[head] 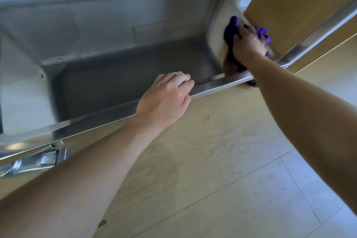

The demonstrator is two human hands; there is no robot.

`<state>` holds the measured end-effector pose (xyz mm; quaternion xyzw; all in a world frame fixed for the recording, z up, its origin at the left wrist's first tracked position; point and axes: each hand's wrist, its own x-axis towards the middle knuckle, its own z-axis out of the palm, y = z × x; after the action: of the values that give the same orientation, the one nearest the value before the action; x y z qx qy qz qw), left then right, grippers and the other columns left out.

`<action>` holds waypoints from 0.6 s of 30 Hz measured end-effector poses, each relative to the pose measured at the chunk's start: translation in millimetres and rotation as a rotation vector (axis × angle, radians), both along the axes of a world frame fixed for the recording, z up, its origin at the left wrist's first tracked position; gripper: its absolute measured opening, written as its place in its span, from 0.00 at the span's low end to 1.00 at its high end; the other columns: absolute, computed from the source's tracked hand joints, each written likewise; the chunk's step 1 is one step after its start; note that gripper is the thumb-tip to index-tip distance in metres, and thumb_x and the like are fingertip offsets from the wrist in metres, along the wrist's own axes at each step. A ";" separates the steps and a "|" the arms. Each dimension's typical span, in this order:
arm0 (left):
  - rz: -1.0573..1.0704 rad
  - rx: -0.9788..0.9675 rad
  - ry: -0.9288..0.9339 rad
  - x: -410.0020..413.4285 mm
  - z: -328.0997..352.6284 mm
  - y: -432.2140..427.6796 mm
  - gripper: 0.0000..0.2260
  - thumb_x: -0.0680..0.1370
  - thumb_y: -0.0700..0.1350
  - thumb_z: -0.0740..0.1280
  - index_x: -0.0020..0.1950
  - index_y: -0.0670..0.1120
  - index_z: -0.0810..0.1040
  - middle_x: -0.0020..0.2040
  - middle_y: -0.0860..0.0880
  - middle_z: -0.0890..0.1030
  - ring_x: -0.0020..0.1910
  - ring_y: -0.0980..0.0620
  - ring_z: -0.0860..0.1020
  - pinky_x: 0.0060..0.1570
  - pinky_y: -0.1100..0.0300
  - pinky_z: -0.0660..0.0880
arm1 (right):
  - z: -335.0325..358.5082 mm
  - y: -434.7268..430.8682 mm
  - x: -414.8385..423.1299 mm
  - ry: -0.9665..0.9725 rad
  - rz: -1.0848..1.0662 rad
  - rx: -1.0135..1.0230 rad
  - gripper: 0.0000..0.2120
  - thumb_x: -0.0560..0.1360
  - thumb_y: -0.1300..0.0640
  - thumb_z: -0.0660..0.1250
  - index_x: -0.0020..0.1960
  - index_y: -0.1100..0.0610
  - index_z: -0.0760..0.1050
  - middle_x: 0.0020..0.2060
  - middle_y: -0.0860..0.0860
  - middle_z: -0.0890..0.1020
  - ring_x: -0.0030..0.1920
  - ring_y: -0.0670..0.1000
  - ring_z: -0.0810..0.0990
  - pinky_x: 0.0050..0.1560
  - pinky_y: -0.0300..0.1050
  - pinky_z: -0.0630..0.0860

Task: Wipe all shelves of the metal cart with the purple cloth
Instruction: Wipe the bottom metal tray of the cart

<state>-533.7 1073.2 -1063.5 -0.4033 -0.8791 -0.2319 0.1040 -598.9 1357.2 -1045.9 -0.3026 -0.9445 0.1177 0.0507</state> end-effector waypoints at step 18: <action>0.012 -0.090 -0.061 2.0 6.1 4.3 0.14 0.78 0.39 0.60 0.61 0.43 0.80 0.63 0.47 0.79 0.66 0.48 0.74 0.64 0.51 0.69 | -1.9 -41.3 -38.3 -0.003 0.078 -0.083 0.21 0.80 0.48 0.53 0.72 0.43 0.65 0.75 0.46 0.62 0.74 0.64 0.59 0.72 0.62 0.58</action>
<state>-531.7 1077.5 -1057.3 -0.3952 -0.8936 -0.2039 0.0603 -637.2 1315.9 -1047.8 -0.2678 -0.9499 0.1582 0.0318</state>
